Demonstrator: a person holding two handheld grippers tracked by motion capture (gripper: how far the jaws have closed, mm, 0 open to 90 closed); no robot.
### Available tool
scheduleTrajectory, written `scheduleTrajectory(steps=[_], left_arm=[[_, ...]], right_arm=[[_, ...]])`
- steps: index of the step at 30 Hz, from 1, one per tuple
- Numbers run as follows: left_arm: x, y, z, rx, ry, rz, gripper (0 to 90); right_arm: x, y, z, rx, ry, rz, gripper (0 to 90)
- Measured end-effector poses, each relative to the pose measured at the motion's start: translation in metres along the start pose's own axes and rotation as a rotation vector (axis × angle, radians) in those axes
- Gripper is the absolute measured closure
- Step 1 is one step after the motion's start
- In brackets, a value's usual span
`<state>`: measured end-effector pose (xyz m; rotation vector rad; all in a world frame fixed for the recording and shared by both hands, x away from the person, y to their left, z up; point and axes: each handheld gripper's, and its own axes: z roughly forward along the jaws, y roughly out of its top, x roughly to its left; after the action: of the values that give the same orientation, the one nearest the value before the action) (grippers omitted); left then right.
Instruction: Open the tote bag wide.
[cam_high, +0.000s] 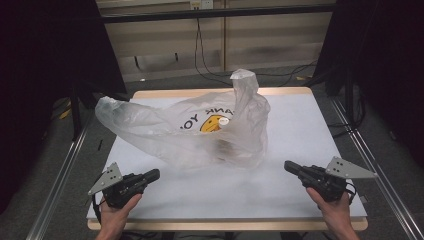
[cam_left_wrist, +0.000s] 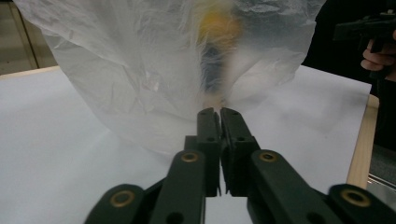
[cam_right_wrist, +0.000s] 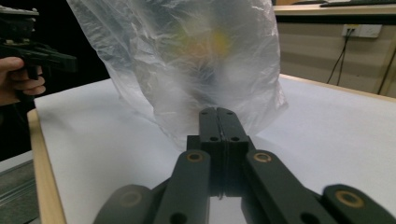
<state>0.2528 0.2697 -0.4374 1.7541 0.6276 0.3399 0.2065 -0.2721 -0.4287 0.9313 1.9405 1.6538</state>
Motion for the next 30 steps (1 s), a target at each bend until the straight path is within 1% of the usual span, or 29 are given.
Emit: scheduleTrajectory(steps=[1,2,3,4,6,7,8,9,11,12,14,15,17,18,19,20,21,22,23,24,25,27,28,30], left_arm=[[-0.001,0.001,0.001,-0.004,-0.009,-0.017,90.0],[-0.001,0.002,0.001,0.000,-0.023,-0.006,90.0],[-0.001,0.003,0.001,0.003,-0.038,-0.015,90.0],[-0.003,0.004,0.002,0.001,-0.021,-0.011,90.0],[-0.004,0.006,0.003,0.003,-0.027,-0.004,90.0],[-0.004,0.007,0.003,-0.004,-0.031,-0.013,90.0],[-0.003,0.009,0.003,0.000,-0.046,-0.005,90.0],[-0.004,0.011,0.003,-0.005,-0.045,-0.003,90.0],[-0.005,0.013,0.004,-0.005,-0.049,0.000,90.0],[-0.005,0.015,0.004,-0.009,-0.047,0.013,90.0],[-0.007,0.017,0.004,-0.016,-0.060,0.007,90.0],[-0.008,0.019,0.005,-0.012,-0.067,0.002,90.0],[-0.008,0.021,0.006,-0.015,-0.066,0.013,90.0],[-0.009,0.022,0.007,-0.016,-0.071,0.006,90.0],[-0.008,0.024,0.007,-0.017,-0.070,0.012,90.0],[-0.010,0.025,0.008,-0.023,-0.078,-0.002,90.0],[-0.009,0.027,0.008,-0.021,-0.077,0.018,90.0],[-0.009,0.027,0.008,-0.021,-0.077,0.018,90.0],[-0.010,0.029,0.008,-0.028,-0.079,0.001,90.0],[-0.011,0.030,0.009,-0.030,-0.081,-0.002,90.0],[-0.010,0.033,0.009,-0.031,-0.078,0.009,90.0],[-0.011,0.038,0.011,-0.044,-0.081,0.002,90.0],[-0.012,0.041,0.011,-0.044,-0.085,0.002,90.0],[-0.013,0.048,0.013,-0.049,-0.090,0.016,90.0]], right_arm=[[0.000,0.002,0.001,0.003,0.002,0.001,90.0],[0.000,0.003,0.001,0.005,0.000,0.003,90.0],[0.000,0.005,0.002,0.002,0.007,0.003,90.0],[0.000,0.007,0.003,0.003,0.014,0.008,90.0],[0.001,0.008,0.003,0.007,0.018,0.009,90.0],[0.002,0.010,0.004,0.013,0.026,0.006,90.0],[0.002,0.010,0.004,0.013,0.026,0.006,90.0],[0.003,0.012,0.004,0.021,0.026,0.000,90.0],[0.006,0.019,0.005,0.017,0.042,-0.003,90.0],[0.006,0.019,0.005,0.017,0.042,-0.003,90.0],[0.007,0.024,0.007,0.007,0.058,-0.001,90.0],[0.009,0.029,0.011,0.011,0.066,-0.007,90.0],[0.009,0.033,0.016,0.009,0.087,-0.004,90.0],[0.010,0.035,0.019,0.008,0.089,-0.005,90.0],[0.010,0.035,0.019,0.008,0.089,-0.005,90.0],[0.011,0.039,0.023,0.011,0.094,-0.006,90.0],[0.011,0.041,0.025,0.009,0.099,-0.007,90.0],[0.012,0.043,0.026,0.010,0.102,-0.009,90.0],[0.013,0.045,0.027,0.011,0.107,-0.008,90.0],[0.013,0.045,0.027,0.011,0.107,-0.008,90.0],[0.013,0.047,0.028,0.007,0.111,-0.011,90.0],[0.015,0.054,0.031,-0.001,0.125,-0.011,90.0],[0.015,0.054,0.031,-0.001,0.125,-0.011,90.0],[0.016,0.060,0.032,-0.006,0.132,-0.017,90.0]])
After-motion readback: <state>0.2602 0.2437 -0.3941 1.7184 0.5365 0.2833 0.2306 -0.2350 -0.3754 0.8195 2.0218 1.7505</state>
